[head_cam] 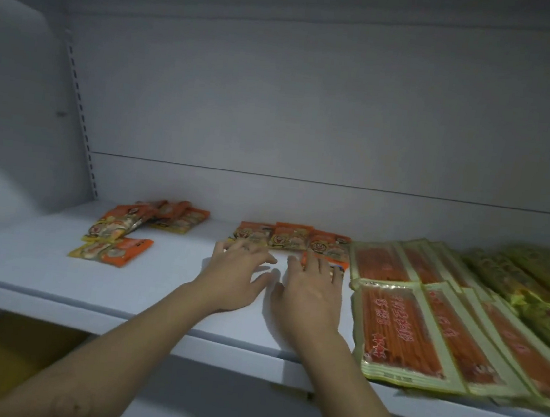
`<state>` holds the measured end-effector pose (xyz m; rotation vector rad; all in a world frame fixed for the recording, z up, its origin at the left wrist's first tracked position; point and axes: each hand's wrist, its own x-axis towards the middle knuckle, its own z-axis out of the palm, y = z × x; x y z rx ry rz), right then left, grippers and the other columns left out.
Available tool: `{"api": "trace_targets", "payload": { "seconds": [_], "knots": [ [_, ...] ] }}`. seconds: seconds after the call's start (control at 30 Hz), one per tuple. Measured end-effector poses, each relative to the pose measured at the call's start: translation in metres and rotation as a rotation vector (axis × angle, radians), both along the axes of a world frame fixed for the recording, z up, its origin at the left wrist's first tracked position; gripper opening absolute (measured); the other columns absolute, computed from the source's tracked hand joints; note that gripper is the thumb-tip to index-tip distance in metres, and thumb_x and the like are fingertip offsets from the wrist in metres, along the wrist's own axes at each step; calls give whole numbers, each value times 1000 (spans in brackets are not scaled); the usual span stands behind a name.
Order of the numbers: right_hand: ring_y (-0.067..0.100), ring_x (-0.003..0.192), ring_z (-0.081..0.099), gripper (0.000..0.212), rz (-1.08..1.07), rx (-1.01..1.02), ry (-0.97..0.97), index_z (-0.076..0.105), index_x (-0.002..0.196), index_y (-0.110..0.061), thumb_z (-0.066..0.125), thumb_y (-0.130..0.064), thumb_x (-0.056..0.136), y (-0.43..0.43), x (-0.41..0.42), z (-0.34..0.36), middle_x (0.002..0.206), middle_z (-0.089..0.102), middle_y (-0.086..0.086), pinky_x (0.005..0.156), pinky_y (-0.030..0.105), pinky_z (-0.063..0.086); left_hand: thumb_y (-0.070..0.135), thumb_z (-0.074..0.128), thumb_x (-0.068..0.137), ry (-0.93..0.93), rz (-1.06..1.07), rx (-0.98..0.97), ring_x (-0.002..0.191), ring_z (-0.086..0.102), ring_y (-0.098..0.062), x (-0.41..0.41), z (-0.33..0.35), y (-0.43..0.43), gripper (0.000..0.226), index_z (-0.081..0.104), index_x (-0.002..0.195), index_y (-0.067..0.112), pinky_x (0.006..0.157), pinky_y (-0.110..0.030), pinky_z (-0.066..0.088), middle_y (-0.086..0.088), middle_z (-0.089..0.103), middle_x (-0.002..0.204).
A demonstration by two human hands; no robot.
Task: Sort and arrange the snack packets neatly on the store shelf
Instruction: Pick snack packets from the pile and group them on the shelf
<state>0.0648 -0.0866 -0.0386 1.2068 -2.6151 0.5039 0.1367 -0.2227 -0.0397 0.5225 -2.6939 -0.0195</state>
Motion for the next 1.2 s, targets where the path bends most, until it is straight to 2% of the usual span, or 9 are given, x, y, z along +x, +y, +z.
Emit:
{"api": "trace_targets", "payload": {
  "seconds": [0.17,0.37,0.5,0.57,0.77,0.87,0.97,1.13,1.2],
  "knots": [
    [27,147,18,56,177,78,13,34,149,-20,40,-45,100,-31,20,19,159,25,9,118,47,15,47,44,100,42,146,-36,139,29,-14,52,10,-29,36,53,133,36,108,-40,18,10,45,147],
    [30,141,31,61,481,231,-50,32,152,-22,45,-48,99,-94,71,36,156,33,10,114,45,28,45,44,97,81,516,-120,120,49,-25,140,15,-90,37,60,125,27,96,-40,40,-2,60,131],
    [32,136,36,65,576,286,-88,31,152,-24,50,-52,96,-139,109,36,152,37,11,109,46,33,55,36,98,-115,598,-13,127,42,-28,177,4,-131,53,44,142,27,100,-44,38,-7,48,144],
    [34,133,39,64,526,283,-92,32,150,-23,49,-53,96,-158,123,39,147,40,14,106,45,34,63,34,96,-202,564,77,133,35,-28,184,-1,-142,60,38,146,30,104,-45,31,-7,42,149],
    [31,122,51,39,455,402,-85,51,139,-34,47,-38,101,-166,102,57,141,52,8,96,39,45,70,32,86,-264,217,173,125,35,-23,198,21,-146,53,46,134,52,96,-40,22,2,43,124],
    [24,130,49,45,384,385,-99,48,144,-32,53,-26,99,-150,79,68,147,49,0,103,34,44,57,47,95,-283,67,224,136,28,-22,186,29,-139,45,45,139,46,106,-38,24,0,36,143],
    [22,134,45,45,305,385,-80,47,144,-29,51,-26,99,-136,65,67,149,47,-1,107,34,40,53,50,95,-377,-27,240,141,25,-22,160,31,-125,59,33,150,41,108,-37,29,-2,31,155],
    [30,135,41,43,39,404,-5,47,142,-25,47,-25,99,-98,41,58,147,47,5,109,44,31,54,49,95,-397,-194,249,121,35,-24,107,35,-100,39,55,126,32,100,-36,37,-6,43,118],
    [31,133,42,41,-72,425,7,47,140,-22,45,-29,100,-78,28,56,144,48,7,108,44,32,50,41,100,-390,-246,197,118,34,-25,83,32,-88,38,51,135,38,98,-36,35,-7,42,116]
  ]
}}
